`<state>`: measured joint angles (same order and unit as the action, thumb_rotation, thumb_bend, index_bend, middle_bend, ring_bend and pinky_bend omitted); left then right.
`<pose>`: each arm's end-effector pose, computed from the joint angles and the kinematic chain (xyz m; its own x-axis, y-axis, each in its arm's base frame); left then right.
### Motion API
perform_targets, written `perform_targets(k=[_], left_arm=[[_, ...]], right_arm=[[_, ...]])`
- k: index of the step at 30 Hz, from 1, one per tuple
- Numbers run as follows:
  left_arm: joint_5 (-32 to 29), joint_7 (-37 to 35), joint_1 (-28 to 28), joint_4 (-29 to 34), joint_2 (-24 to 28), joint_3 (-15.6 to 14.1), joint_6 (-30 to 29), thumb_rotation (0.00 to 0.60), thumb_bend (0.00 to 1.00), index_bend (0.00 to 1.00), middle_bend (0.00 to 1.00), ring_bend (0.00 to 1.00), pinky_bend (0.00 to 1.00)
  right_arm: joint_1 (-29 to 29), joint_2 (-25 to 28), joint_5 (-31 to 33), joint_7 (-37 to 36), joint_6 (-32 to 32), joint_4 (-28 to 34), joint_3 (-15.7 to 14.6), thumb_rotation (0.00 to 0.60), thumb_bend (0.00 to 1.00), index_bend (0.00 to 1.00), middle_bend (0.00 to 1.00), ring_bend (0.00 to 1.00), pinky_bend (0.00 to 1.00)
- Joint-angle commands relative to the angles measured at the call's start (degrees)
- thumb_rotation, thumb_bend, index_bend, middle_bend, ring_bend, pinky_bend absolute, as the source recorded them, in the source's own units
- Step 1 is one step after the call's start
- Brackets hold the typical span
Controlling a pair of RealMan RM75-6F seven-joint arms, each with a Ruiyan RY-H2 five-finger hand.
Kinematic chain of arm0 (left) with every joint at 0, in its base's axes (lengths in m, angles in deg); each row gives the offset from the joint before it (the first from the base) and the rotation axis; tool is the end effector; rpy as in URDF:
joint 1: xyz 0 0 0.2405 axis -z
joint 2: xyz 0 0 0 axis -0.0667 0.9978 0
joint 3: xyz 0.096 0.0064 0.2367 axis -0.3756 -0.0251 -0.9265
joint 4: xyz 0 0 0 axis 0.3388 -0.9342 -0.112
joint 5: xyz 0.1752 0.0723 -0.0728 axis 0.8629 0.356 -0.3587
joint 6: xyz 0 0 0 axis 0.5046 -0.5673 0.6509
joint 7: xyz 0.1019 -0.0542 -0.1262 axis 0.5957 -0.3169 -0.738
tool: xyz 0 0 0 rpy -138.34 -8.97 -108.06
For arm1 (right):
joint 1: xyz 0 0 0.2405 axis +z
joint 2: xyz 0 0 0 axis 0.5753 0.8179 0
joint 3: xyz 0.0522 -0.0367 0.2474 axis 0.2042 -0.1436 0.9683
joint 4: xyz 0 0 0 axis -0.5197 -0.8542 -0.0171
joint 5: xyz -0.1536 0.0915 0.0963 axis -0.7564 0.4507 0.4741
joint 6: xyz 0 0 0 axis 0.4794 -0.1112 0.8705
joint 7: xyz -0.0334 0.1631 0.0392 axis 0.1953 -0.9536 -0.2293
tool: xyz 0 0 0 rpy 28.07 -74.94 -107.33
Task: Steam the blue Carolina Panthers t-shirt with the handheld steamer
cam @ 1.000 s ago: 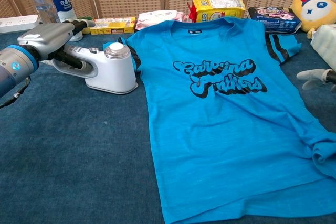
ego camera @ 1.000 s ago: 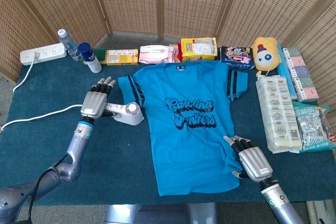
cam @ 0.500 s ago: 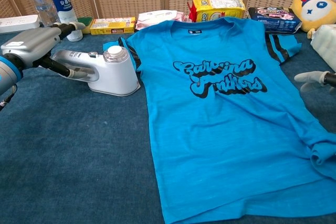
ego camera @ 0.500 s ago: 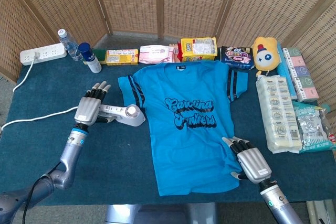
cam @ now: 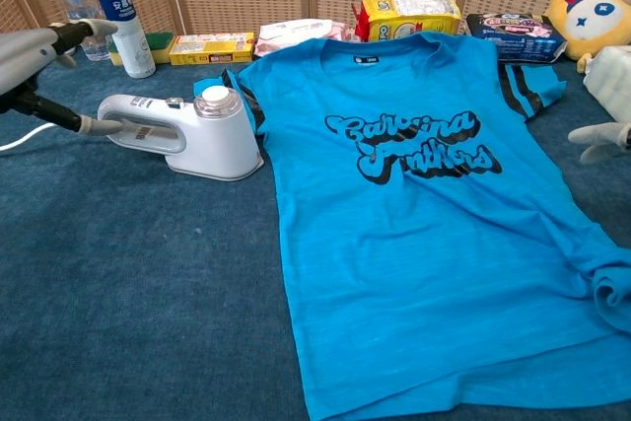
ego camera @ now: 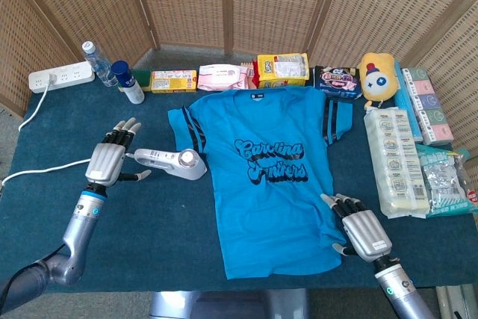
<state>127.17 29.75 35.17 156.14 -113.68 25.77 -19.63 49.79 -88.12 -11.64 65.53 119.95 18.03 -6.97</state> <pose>-0.2387 0.3630 0.0256 0.3647 0.0556 0.9294 0.9134 -0.2151 -0.3456 -0.2478 -0.2201 0.0566 0.4338 -0.2261 0.8722 -0.8794 -0.3169 0.3553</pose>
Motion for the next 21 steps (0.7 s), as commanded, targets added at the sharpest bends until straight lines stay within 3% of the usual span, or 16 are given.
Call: perform_targets(k=[1,4,9,21], left_arm=[[-2.0,3.4,-3.0,9.1,7.0,-1.3,0.3,0.325,0.1,0.0,0.0,0.0,0.19],[-5.1,6.9,-6.4,20.7,16.1,-3.2,0.6,0.358,0.11,0.0,0.0,0.0,0.19],[-5.8,8.4,-10.1,29.4,22.9,-5.1,-1.9,0.374,0.12,0.0,0.0,0.0,0.19],[1.4,2.8,-21.8,35.1,29.3,-11.2,-14.5,0.402,0.13,0.0,0.0,0.0,0.19]], right_arm=[[-0.3,0.7,0.2,-0.2,0.7,0.3,0.2,0.6,0.18,0.08,0.2,0.18,0.21],[-1.2,2.1,1.0,-1.1,2.3,0.9,0.9,0.6,0.17,0.1,0.21,0.18,0.21],[-2.2,3.3,1.7,-1.5,3.9,1.5,1.5,0.6,0.18,0.13,0.22,0.2,0.23],[-4.7,4.5,3.9,-1.8,7.9,1.7,3.2,0.6,0.25,0.17,0.24,0.2,0.23]])
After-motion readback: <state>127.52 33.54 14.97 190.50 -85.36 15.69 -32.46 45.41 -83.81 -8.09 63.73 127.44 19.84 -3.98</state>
